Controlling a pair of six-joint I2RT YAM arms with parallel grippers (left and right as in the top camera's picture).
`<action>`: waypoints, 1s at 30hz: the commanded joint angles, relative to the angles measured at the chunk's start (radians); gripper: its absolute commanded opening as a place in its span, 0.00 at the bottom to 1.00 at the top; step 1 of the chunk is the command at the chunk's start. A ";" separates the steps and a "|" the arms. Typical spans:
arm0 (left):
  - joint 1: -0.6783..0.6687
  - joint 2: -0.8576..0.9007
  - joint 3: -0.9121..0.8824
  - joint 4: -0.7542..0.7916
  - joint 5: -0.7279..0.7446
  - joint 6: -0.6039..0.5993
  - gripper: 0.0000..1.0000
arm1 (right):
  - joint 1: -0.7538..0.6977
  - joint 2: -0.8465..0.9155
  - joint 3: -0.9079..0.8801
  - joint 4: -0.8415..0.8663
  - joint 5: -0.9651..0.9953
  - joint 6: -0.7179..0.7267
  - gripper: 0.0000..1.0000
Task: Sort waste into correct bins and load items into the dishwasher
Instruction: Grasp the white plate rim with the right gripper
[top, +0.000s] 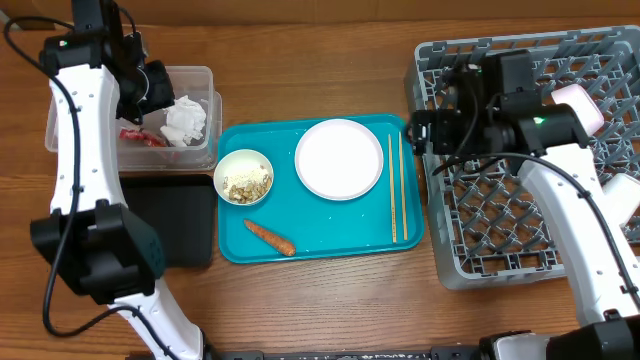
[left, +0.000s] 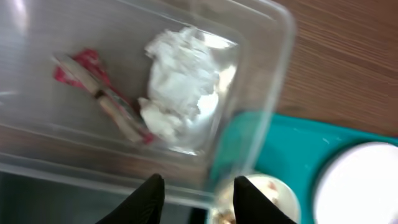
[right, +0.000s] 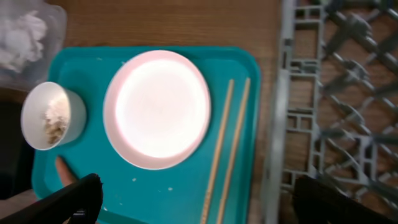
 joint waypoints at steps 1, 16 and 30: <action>-0.039 -0.106 0.022 -0.031 0.114 0.005 0.40 | 0.070 0.031 0.000 0.026 -0.038 0.003 1.00; -0.096 -0.187 0.021 -0.282 -0.023 -0.027 0.38 | 0.199 0.334 0.000 0.101 0.165 0.178 0.87; -0.096 -0.187 0.021 -0.278 -0.023 -0.026 0.39 | 0.227 0.447 0.000 0.127 0.163 0.345 0.73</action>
